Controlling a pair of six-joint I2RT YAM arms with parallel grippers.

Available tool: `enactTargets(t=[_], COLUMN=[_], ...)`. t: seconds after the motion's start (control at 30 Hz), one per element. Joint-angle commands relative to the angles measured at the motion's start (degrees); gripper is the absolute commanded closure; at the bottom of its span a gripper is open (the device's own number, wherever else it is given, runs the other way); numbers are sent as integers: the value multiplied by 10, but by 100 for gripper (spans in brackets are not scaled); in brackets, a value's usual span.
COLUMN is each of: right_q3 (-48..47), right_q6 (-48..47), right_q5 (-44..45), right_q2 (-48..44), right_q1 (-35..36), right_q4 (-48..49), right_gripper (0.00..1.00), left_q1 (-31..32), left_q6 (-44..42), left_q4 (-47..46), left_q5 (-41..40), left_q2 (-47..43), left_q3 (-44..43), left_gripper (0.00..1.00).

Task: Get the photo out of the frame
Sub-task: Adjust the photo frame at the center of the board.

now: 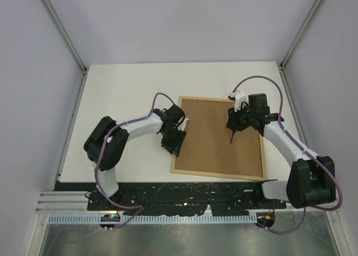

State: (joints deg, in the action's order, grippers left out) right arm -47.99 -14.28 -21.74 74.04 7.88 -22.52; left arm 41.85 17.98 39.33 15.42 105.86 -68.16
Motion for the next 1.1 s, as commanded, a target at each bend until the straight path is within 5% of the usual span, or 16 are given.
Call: enactTargets(t=[0.0,0.2,0.4,0.8,0.83,0.93,1.07], right_q3=[4,4,10,-5,-6,-11,-12], right_q6=[-16,-15,-21,-21,-22,-35,-59], right_q5=[22,20,23,20,20,28,58], right_q2=[-20,-21,-20,10,8,-10,-56], right_q1=[6,11,12,11,12,12,7], right_q4=[-4,-6,-2,1,0,-11,-24], right_gripper=[92,92,92,92,92,92,92], left_q1=[3,4,-7,-47,-52,-72,-96], left_q6=[0,-3,-8,14,18,23,16], left_q4=[5,14,-1,-91,-92,-92,-80], left_q5=[-19,-22,15,77,77,73,65], left_q2=[19,28,8,-67,-72,-96,-125], left_q3=[-15,-28,-11,64,65,65,55], left_gripper=[62,68,100,100,99,61,43])
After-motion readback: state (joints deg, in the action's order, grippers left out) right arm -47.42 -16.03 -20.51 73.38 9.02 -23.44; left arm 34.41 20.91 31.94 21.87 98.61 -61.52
